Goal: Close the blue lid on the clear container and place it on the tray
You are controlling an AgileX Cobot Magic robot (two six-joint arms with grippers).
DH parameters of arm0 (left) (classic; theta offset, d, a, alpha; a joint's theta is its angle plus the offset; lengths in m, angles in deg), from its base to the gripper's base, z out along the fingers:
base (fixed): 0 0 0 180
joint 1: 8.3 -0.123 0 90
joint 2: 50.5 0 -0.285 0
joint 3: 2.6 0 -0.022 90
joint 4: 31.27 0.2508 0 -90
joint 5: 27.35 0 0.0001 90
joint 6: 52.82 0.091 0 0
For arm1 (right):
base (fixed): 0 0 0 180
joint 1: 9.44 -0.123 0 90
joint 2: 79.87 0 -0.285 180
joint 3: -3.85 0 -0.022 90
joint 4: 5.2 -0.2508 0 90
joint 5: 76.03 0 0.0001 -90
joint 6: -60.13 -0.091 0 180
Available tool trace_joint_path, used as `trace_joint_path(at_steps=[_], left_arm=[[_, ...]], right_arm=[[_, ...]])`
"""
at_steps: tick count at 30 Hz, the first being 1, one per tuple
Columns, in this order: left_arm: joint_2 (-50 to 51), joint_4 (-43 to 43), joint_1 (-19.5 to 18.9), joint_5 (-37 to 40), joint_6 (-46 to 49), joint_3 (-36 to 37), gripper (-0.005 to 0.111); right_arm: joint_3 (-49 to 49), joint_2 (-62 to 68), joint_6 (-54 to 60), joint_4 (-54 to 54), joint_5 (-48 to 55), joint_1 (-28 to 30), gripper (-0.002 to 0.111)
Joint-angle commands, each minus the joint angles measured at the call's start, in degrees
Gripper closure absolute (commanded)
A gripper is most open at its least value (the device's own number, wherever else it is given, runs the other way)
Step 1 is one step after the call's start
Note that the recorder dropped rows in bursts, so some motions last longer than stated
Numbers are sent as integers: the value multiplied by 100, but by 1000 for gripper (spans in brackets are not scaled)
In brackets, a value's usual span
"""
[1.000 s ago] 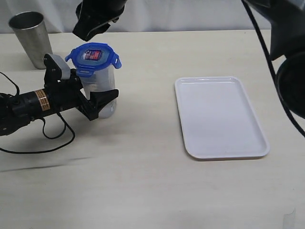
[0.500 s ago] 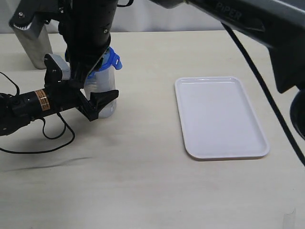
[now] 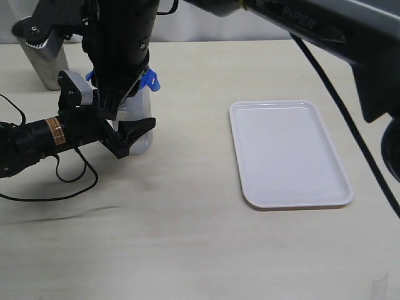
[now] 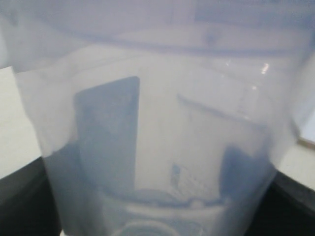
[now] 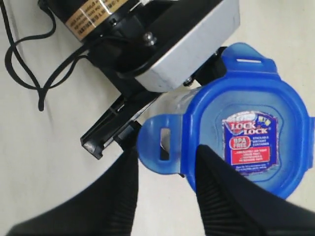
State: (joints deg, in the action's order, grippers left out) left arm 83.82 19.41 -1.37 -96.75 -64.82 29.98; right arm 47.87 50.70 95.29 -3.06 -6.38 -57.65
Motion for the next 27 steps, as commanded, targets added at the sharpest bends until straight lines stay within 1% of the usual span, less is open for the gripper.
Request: trace_joint_path(at_steps=[1,19,27], left_arm=[[10,43,38,-57,20,-15,107],[10,103,38,-57,4,-15,107],[10,103,38,-57,4,-15,107]], right_arm=[[-26,95,-113,202,31,12,71],[-29,572,-183,201,31,12,71],[-29,806,-432,792,-191,12,71]])
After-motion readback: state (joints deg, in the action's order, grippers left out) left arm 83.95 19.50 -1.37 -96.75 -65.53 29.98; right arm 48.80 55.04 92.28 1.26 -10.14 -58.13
